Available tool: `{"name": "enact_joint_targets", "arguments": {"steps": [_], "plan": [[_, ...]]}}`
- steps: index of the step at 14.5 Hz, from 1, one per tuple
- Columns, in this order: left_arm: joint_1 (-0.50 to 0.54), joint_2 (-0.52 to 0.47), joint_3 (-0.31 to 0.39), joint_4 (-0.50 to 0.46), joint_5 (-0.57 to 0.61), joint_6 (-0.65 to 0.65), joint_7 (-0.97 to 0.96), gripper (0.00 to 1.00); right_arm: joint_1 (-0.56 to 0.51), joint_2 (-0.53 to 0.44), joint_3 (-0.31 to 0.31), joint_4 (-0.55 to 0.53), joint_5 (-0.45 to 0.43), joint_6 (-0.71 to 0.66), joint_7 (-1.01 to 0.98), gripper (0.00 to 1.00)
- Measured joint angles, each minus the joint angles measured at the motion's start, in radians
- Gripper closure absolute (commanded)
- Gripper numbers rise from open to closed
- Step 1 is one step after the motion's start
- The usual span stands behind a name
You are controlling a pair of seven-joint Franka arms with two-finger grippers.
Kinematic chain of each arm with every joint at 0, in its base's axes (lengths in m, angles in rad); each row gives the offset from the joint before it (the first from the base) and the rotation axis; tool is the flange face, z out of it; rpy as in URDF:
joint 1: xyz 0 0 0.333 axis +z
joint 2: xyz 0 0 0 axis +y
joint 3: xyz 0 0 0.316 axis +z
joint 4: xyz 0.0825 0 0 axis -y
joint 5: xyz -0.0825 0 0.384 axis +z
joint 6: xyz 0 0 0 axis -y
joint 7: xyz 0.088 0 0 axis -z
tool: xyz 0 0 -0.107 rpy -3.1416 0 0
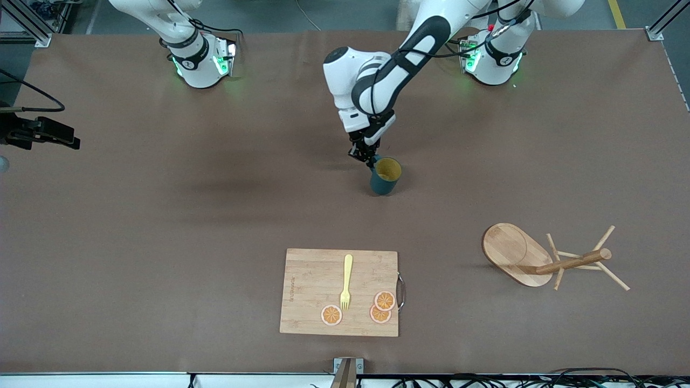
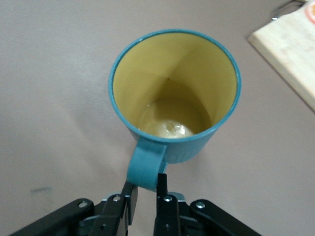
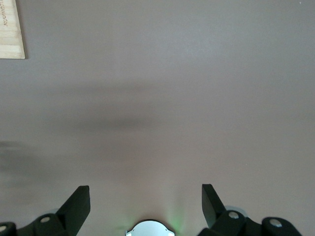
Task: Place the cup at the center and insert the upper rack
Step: 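Lift the mug with the left gripper and carry it to the mug tree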
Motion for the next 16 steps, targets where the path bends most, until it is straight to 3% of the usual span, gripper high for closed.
{"name": "enact_joint_targets", "arguments": {"steps": [9, 16], "plan": [[-0.13, 0.138, 0.004, 0.286, -0.076, -0.212, 0.156, 1.0, 0.01, -0.081, 0.0, -0.025, 0.0, -0.005, 0.0, 0.0], [-0.167, 0.158, 0.006, 0.448, -0.087, -0.28, 0.252, 1.0, 0.011, -0.096, 0.0, -0.035, 0.0, -0.005, 0.0, 0.0]]}}
